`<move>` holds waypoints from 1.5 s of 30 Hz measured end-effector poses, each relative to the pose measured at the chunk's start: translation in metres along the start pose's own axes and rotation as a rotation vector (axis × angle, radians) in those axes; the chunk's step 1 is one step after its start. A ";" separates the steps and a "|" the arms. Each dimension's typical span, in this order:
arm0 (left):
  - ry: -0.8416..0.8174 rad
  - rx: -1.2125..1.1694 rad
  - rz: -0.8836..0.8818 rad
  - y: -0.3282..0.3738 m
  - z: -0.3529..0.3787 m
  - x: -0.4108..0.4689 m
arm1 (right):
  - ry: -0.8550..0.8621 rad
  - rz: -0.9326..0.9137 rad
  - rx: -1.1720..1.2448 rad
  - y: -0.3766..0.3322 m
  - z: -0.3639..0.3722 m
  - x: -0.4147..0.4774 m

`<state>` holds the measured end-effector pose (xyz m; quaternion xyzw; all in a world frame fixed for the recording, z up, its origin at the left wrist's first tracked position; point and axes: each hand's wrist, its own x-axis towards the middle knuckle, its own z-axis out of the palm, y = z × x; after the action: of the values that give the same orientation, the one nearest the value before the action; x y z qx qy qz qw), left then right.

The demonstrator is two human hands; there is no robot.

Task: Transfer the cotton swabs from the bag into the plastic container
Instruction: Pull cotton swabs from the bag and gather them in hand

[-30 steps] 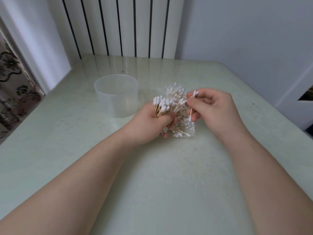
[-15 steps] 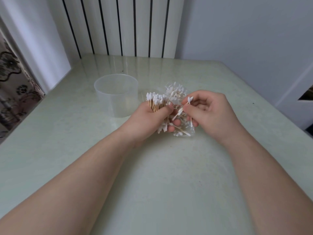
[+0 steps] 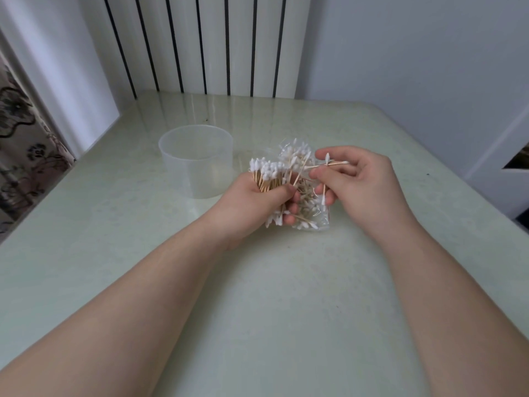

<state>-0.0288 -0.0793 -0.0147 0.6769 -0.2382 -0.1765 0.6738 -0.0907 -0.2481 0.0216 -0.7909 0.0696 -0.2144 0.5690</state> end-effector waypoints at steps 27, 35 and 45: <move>-0.065 0.050 -0.005 -0.001 0.002 -0.002 | -0.001 0.078 0.246 0.004 0.013 -0.001; -0.041 0.081 0.004 -0.002 0.002 -0.001 | 0.032 -0.001 0.126 0.008 0.015 -0.002; 0.049 0.045 0.019 0.000 0.001 0.001 | -0.028 -0.040 -0.007 0.011 0.012 -0.001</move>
<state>-0.0284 -0.0804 -0.0150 0.6939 -0.2319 -0.1479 0.6655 -0.0847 -0.2415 0.0078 -0.7971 0.0464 -0.2145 0.5625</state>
